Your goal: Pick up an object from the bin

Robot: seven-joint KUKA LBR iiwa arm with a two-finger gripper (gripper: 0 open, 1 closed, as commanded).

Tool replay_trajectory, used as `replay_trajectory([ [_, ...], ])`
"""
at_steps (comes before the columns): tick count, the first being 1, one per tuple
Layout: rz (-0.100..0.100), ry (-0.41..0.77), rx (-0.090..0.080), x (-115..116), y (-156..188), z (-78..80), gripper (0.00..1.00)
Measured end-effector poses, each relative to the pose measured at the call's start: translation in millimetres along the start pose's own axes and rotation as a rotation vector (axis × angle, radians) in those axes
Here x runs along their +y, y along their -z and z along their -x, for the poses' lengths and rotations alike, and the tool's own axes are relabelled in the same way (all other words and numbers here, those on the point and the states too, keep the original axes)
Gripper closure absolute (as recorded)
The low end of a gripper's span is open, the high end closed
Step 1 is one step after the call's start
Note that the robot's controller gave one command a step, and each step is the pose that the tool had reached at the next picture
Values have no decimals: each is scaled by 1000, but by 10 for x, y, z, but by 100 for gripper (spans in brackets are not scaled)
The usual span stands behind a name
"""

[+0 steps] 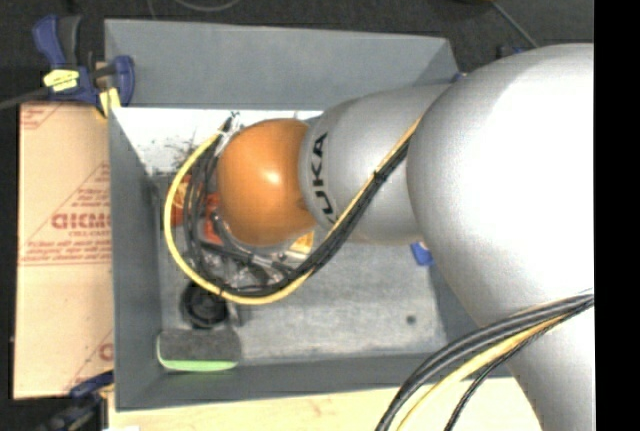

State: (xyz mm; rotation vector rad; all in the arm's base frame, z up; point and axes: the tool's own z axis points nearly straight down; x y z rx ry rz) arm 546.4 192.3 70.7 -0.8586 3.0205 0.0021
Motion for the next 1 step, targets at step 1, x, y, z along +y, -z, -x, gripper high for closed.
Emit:
replay_trajectory([
  [1, 1, -10, 6, 52, 501, -96, 100],
])
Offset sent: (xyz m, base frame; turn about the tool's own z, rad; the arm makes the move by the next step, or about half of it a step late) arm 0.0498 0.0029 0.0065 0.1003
